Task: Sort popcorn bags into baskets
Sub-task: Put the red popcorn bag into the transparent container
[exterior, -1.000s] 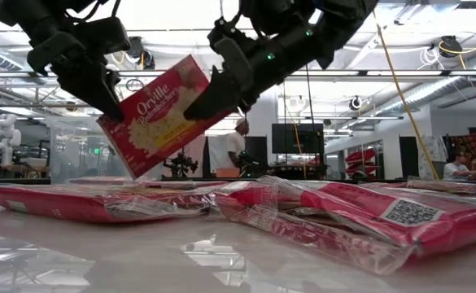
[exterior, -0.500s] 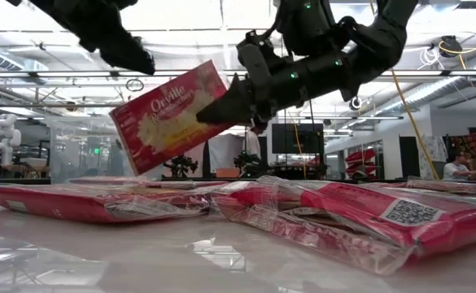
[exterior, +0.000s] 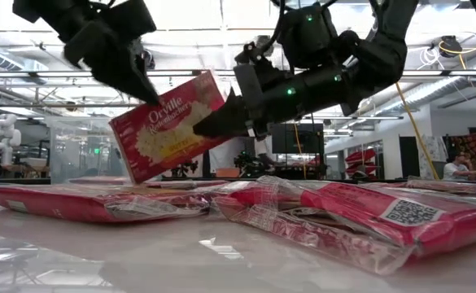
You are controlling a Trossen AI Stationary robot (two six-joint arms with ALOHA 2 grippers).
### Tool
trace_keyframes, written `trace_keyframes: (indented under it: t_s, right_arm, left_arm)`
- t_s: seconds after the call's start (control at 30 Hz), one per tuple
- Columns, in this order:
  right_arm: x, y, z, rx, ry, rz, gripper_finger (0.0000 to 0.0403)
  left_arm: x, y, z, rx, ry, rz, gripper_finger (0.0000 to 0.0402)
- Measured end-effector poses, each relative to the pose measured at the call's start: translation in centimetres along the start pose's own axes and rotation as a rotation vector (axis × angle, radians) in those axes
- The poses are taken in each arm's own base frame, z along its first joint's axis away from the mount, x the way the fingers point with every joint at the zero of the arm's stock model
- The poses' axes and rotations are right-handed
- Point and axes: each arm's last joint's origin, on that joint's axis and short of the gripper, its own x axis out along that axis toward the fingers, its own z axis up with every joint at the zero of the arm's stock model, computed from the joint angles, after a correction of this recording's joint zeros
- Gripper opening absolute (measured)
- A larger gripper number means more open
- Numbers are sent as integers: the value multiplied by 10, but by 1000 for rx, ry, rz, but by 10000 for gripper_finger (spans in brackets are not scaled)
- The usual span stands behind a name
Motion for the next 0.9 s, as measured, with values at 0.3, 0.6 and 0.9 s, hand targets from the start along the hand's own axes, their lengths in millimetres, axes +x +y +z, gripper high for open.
trace_keyframes:
  t_s: [0.3,0.6,0.9]
  right_arm:
    - [0,0,1,-16,-11,0,19]
    - [-5,3,14,7,-46,10,51]
    - [-44,2,49,-56,36,2,106]
  left_arm:
    - [9,5,-1,-5,24,13,60]
    - [-10,11,-1,63,8,1,29]
    - [-74,38,14,74,108,75,20]
